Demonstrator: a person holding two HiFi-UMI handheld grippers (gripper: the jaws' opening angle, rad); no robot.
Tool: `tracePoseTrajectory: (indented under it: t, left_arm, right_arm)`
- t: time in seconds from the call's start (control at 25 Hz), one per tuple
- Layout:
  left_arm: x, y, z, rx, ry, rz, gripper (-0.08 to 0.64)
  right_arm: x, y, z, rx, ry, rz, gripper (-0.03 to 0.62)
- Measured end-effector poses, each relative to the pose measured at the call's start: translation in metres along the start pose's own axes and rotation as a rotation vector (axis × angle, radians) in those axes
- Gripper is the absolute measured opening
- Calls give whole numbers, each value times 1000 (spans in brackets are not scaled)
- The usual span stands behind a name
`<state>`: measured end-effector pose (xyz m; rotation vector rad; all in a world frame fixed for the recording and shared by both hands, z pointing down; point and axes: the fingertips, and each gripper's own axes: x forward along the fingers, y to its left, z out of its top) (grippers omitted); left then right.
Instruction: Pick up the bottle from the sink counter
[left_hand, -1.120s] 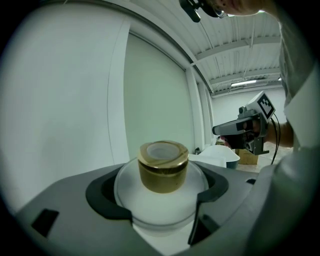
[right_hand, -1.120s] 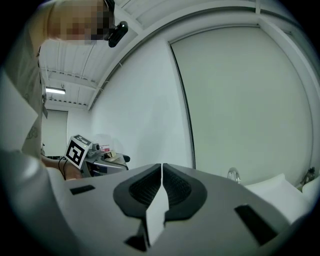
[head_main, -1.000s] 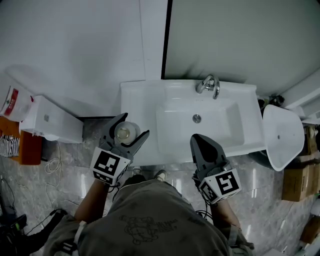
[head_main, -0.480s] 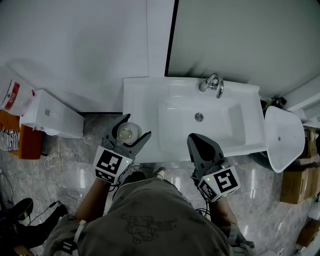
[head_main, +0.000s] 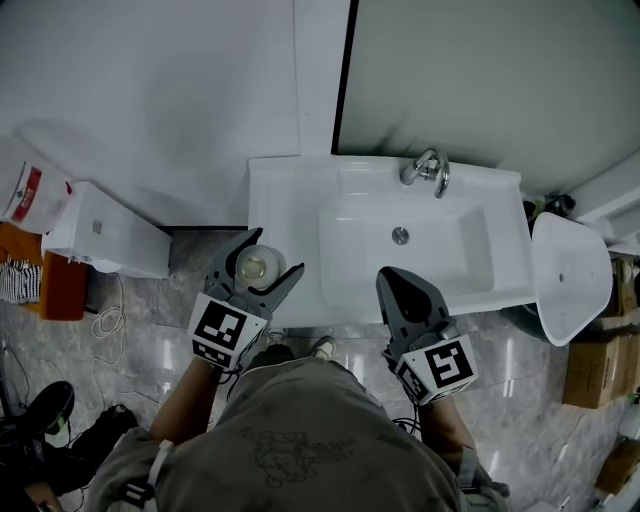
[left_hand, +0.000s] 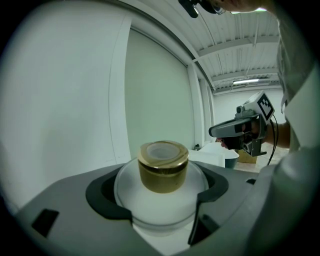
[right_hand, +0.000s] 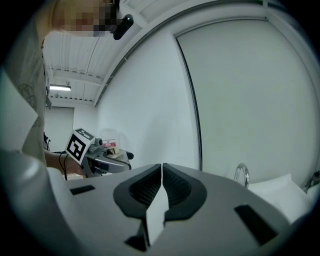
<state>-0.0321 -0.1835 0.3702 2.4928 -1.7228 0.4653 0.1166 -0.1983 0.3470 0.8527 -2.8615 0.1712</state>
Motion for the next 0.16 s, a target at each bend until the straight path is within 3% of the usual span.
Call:
tracePoseTrajectory:
  t: [0.16]
  left_arm:
    - [0,-4,3,11,1,-7,345]
  right_arm:
    - [-1,-1,3,1,-9,5,31]
